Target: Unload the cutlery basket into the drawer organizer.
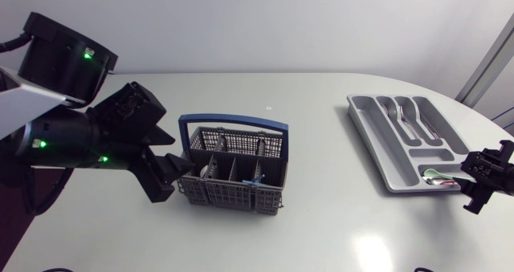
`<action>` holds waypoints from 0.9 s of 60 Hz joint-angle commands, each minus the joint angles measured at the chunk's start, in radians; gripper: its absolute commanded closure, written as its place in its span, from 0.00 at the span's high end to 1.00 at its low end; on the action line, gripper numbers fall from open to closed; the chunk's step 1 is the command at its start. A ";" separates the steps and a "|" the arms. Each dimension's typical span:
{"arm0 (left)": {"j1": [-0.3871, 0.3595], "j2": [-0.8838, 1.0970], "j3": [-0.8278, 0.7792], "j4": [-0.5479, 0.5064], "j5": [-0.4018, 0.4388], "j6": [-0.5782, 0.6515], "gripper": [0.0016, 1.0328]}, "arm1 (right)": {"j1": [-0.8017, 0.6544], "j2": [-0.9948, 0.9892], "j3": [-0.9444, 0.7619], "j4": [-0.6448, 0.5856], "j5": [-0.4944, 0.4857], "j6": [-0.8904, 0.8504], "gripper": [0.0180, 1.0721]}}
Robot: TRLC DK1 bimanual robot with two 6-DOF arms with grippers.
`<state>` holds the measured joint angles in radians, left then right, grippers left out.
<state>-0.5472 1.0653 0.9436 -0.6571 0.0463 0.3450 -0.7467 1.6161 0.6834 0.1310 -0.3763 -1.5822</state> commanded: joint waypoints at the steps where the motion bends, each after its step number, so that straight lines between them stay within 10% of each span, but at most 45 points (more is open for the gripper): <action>1: -0.022 -0.010 -0.031 -0.010 -0.016 0.005 0.77 | -0.013 -0.038 -0.013 -0.014 0.002 -0.001 0.70; 54: -0.140 0.305 0.156 -0.079 -0.233 -0.207 0.67 | 0.386 -0.542 -0.096 -0.409 0.160 0.574 0.76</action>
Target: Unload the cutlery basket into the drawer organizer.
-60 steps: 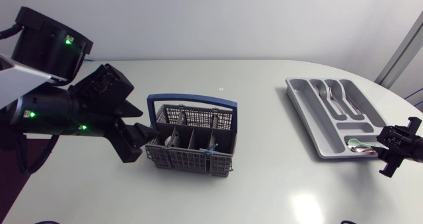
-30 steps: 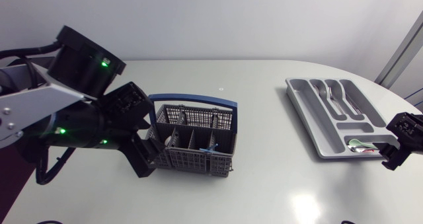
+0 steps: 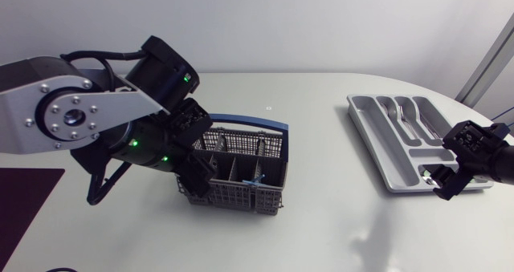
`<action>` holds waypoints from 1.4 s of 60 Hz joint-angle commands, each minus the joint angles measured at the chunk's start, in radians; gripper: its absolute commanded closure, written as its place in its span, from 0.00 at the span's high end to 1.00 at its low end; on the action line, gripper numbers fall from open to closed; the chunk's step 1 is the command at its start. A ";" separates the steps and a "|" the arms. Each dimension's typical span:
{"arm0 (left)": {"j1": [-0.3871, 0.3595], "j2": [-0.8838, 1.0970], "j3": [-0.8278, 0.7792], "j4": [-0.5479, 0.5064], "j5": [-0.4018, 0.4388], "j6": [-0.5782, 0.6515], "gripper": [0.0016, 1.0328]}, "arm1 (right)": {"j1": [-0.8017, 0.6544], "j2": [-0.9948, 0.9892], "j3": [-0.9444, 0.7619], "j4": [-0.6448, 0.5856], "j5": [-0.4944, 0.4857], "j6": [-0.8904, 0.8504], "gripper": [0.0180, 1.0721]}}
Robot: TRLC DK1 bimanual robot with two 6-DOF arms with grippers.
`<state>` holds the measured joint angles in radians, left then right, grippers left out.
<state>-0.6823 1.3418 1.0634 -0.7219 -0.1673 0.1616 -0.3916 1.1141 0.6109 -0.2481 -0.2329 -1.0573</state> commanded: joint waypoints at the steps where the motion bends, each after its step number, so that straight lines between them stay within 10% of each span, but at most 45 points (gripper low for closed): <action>1: -0.005 0.030 0.038 -0.014 -0.020 -0.023 0.66 | 0.039 -0.046 -0.025 -0.033 0.020 0.056 0.76; 38: -0.013 0.123 0.052 0.004 -0.104 -0.027 0.52 | 0.191 -0.160 -0.036 -0.103 0.089 0.137 0.76; 67: -0.005 0.145 0.030 0.038 -0.158 -0.010 0.15 | 0.204 -0.185 -0.042 -0.109 0.090 0.128 0.76; 84: -0.008 0.172 0.006 0.012 -0.204 0.030 0.11 | 0.206 -0.186 -0.046 -0.109 0.090 0.125 0.76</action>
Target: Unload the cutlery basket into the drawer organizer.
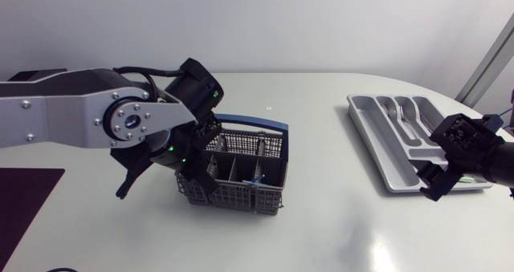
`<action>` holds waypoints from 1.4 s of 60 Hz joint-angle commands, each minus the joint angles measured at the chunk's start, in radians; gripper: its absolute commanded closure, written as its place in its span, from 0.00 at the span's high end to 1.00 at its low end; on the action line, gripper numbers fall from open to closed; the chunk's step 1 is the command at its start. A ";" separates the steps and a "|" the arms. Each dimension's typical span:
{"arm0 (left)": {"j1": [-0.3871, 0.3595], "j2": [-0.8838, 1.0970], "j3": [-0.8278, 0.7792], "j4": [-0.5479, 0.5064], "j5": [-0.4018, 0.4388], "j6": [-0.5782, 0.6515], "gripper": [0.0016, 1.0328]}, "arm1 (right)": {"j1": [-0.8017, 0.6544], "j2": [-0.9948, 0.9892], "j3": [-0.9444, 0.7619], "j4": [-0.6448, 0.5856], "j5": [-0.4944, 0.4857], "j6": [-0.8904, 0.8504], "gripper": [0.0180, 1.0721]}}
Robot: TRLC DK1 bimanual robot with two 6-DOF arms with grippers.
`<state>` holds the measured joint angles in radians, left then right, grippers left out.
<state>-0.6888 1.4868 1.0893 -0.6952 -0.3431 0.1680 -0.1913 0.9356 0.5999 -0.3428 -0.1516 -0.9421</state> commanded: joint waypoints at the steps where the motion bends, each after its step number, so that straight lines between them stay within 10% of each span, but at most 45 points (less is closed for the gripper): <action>1: -0.003 0.027 -0.022 -0.015 -0.036 0.028 0.11 | 0.006 -0.008 -0.037 -0.015 0.009 0.011 0.76; 56: -0.098 -0.310 0.259 -0.173 -0.094 0.131 0.08 | 0.170 -0.187 0.006 -0.090 -0.025 0.167 0.76; 84: -0.054 -0.177 0.373 -0.182 0.443 -0.091 0.09 | 0.734 -0.284 0.110 -0.125 0.030 0.516 0.76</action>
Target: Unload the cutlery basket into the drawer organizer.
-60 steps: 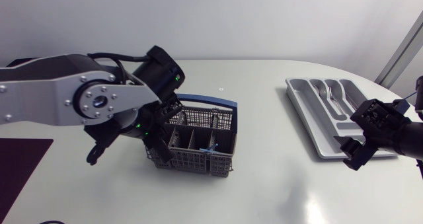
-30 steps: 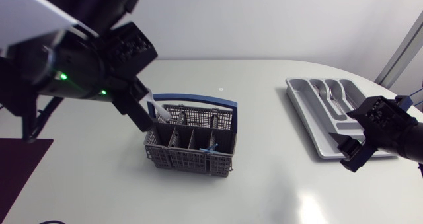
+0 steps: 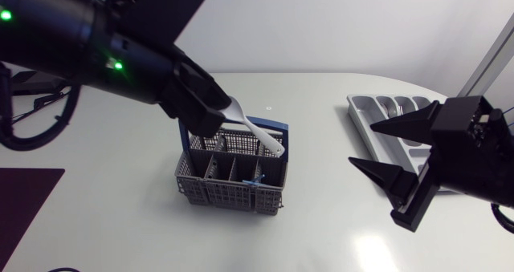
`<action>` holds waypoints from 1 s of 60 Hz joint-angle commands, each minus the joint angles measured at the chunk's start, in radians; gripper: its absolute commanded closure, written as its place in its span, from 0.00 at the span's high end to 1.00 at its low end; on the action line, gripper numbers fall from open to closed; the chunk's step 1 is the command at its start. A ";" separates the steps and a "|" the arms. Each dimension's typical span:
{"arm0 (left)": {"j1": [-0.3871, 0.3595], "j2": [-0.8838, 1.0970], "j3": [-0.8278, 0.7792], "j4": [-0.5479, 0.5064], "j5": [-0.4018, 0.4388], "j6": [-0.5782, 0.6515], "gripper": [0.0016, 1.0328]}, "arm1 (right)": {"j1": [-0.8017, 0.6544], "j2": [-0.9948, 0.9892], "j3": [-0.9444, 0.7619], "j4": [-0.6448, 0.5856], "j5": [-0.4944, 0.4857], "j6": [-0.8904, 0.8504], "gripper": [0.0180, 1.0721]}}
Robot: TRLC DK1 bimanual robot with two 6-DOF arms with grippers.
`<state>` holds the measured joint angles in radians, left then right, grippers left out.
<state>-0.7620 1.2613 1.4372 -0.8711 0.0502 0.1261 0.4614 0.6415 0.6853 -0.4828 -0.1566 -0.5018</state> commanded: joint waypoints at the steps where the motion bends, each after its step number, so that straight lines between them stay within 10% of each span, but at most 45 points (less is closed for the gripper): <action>1: 0.024 0.053 0.028 -0.006 0.065 -0.054 0.09 | 0.102 0.012 0.025 0.021 0.049 0.080 0.76; 35: 0.089 0.219 0.100 -0.054 0.332 -0.111 0.09 | 0.467 0.265 -0.013 0.317 0.313 0.074 0.55; 60: 0.087 0.239 0.114 -0.062 0.350 -0.117 0.09 | 0.477 0.349 -0.006 0.363 0.362 0.049 0.10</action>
<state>-0.6769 1.4769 1.5196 -0.9192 0.3859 0.0257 0.9287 0.9787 0.6918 -0.1303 0.1925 -0.4488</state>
